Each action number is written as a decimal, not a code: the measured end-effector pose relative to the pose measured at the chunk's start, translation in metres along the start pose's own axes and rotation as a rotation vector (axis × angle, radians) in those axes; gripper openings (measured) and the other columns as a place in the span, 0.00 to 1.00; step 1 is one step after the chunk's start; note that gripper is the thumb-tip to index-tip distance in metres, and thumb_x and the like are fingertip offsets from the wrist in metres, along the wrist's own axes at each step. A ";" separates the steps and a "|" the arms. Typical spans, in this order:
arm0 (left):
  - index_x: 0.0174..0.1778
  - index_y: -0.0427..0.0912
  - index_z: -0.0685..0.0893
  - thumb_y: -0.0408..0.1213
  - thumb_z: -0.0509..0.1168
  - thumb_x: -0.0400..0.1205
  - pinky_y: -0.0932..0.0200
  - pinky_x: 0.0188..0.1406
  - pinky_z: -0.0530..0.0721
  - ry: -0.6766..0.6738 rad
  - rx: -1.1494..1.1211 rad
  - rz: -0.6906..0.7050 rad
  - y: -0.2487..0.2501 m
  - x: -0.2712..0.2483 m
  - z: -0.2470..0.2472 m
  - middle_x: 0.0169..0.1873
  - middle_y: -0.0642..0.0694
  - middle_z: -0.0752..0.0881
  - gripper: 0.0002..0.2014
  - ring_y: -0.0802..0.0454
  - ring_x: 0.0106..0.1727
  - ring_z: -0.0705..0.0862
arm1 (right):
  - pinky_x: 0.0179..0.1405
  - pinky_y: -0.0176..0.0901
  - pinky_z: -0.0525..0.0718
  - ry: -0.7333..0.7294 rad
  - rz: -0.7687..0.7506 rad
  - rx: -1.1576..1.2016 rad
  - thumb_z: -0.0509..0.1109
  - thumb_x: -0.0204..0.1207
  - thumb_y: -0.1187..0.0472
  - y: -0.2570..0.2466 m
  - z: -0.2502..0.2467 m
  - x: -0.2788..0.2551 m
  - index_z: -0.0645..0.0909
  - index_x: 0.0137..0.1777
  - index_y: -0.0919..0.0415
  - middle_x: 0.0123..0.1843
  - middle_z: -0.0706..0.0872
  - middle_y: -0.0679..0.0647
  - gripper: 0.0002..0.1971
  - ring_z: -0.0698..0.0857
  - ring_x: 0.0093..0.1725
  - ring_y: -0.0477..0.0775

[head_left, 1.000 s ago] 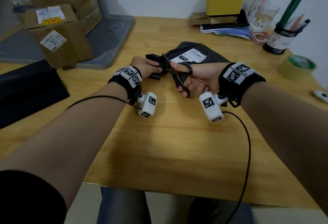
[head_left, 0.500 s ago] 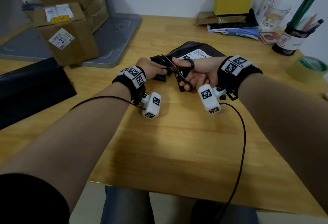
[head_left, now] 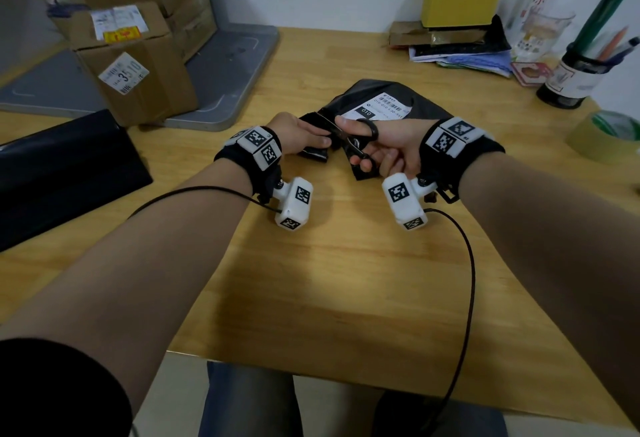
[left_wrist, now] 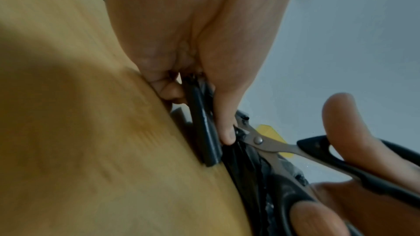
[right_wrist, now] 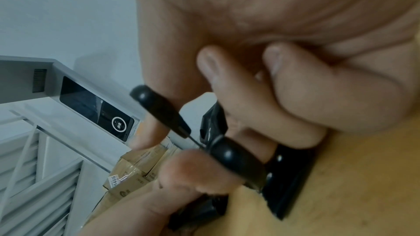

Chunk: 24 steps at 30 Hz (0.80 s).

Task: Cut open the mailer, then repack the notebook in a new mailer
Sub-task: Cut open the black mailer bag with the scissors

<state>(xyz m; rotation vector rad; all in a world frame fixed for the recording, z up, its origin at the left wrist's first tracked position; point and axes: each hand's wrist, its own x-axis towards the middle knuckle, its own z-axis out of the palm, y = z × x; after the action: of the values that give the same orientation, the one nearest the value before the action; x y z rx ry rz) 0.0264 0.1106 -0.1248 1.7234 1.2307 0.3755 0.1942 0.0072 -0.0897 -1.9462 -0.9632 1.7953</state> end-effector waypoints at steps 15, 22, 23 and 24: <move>0.39 0.57 0.93 0.44 0.83 0.69 0.59 0.63 0.81 -0.032 0.033 -0.071 -0.009 0.006 -0.021 0.51 0.55 0.91 0.06 0.56 0.57 0.84 | 0.14 0.30 0.55 0.016 -0.043 0.014 0.72 0.62 0.24 0.004 -0.004 0.006 0.76 0.37 0.53 0.22 0.72 0.43 0.30 0.59 0.14 0.40; 0.45 0.54 0.93 0.42 0.80 0.73 0.58 0.64 0.81 0.145 -0.032 -0.030 -0.017 0.006 -0.039 0.59 0.47 0.89 0.07 0.53 0.59 0.84 | 0.19 0.29 0.54 0.061 0.046 -0.143 0.71 0.59 0.20 -0.005 0.000 -0.007 0.82 0.40 0.56 0.29 0.79 0.47 0.36 0.63 0.16 0.40; 0.41 0.56 0.92 0.42 0.81 0.73 0.56 0.65 0.82 0.173 -0.039 -0.015 -0.016 0.005 -0.042 0.61 0.45 0.89 0.05 0.51 0.60 0.86 | 0.18 0.29 0.54 0.061 0.053 -0.154 0.70 0.60 0.20 -0.004 0.000 -0.010 0.81 0.41 0.56 0.29 0.79 0.48 0.36 0.63 0.16 0.40; 0.38 0.56 0.91 0.41 0.80 0.73 0.54 0.65 0.83 0.207 -0.043 -0.003 -0.015 0.004 -0.044 0.61 0.43 0.88 0.05 0.49 0.60 0.87 | 0.18 0.29 0.54 0.057 0.062 -0.152 0.69 0.61 0.20 -0.001 -0.002 -0.012 0.81 0.40 0.56 0.29 0.78 0.48 0.35 0.63 0.15 0.39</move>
<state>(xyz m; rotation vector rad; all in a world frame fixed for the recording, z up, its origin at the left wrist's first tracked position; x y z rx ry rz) -0.0111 0.1376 -0.1160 1.6777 1.3615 0.5864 0.1958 0.0008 -0.0797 -2.1294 -1.0591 1.7343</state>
